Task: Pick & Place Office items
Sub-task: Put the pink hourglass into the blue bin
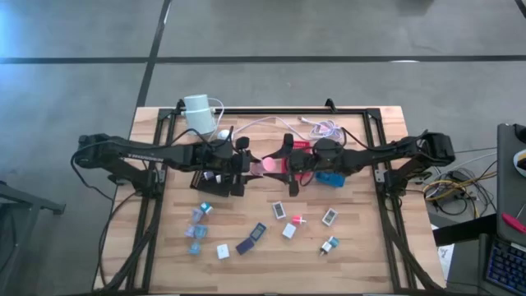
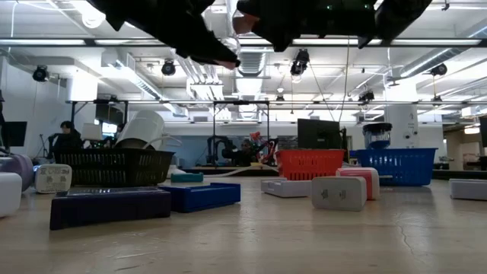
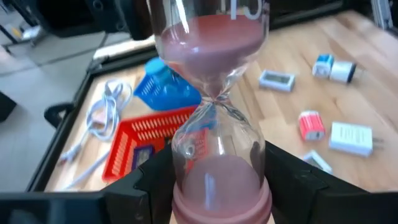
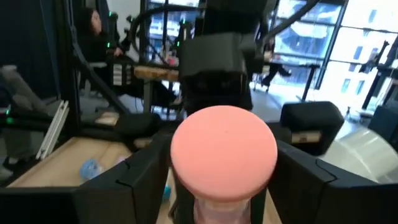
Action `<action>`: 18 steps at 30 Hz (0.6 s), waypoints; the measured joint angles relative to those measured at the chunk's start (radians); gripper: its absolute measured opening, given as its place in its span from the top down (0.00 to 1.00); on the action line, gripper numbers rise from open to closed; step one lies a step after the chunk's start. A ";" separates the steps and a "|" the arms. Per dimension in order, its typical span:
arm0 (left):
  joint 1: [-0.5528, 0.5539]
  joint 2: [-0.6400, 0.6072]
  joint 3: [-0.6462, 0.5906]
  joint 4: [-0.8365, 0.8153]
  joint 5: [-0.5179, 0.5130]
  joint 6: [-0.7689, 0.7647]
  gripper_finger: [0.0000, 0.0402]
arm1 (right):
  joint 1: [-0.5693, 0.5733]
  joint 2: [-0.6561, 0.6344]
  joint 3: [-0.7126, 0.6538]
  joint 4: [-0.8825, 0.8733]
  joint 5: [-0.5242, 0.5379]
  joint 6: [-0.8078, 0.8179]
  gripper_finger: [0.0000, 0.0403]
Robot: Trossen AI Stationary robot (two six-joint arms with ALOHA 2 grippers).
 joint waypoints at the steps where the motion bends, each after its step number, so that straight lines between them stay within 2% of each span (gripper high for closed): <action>1: -0.002 -0.008 0.003 -0.027 -0.005 0.000 0.51 | 0.000 -0.002 0.007 -0.027 -0.002 -0.009 0.41; 7: -0.003 -0.047 0.021 -0.174 -0.027 -0.001 0.51 | 0.000 -0.020 0.101 -0.321 0.005 -0.035 0.36; 12: -0.003 -0.051 0.024 -0.208 -0.044 -0.004 0.51 | 0.007 -0.018 0.244 -0.633 0.082 -0.065 0.34; 18: -0.004 -0.051 0.023 -0.218 -0.048 0.000 0.51 | 0.008 0.006 0.360 -0.820 0.092 -0.094 0.34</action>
